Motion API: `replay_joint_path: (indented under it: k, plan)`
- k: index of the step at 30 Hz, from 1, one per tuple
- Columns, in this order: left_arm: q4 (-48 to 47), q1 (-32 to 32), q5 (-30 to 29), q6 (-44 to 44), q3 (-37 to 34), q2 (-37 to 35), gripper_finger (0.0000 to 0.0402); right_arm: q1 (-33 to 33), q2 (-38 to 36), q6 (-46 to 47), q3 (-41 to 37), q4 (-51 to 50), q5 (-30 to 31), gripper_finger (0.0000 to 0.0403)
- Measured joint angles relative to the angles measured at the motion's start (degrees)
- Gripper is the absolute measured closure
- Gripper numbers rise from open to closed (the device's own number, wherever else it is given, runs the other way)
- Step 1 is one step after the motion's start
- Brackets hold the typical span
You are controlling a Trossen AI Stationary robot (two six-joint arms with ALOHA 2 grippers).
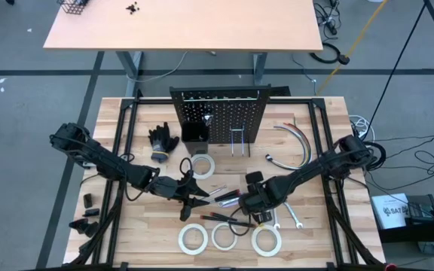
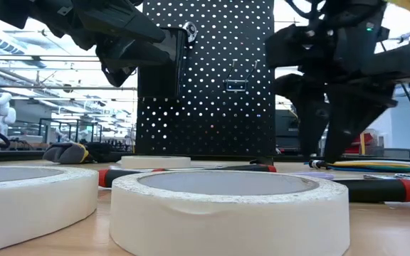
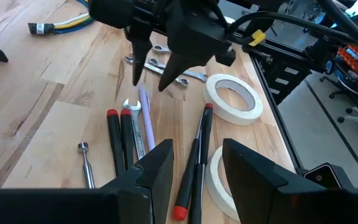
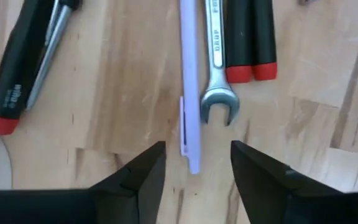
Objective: Hang tools onto peg board
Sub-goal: Put the purple pen into the black bin on the peg board
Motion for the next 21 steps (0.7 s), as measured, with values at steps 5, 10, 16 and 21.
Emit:
replay_joint_path:
  k: [5,10,16,21]
  plan:
    - [-0.1,0.0,0.0,0.0,0.0,0.0,0.0261,-1.4,0.0,-0.1,-2.3,4.3,-3.8,0.0261]
    - [-0.6,0.0,0.0,0.0,0.0,0.0,0.0261,-1.7,-0.1,2.3,-6.6,9.0,-3.7,0.0296]
    - [-1.2,0.0,0.0,-0.3,0.0,0.0,0.0261,-0.9,-0.5,8.5,-9.7,10.6,-3.3,0.0381]
    - [-1.7,-0.1,0.0,-0.4,0.0,0.0,0.0261,0.2,-0.4,10.3,-9.0,9.1,-2.6,0.038]
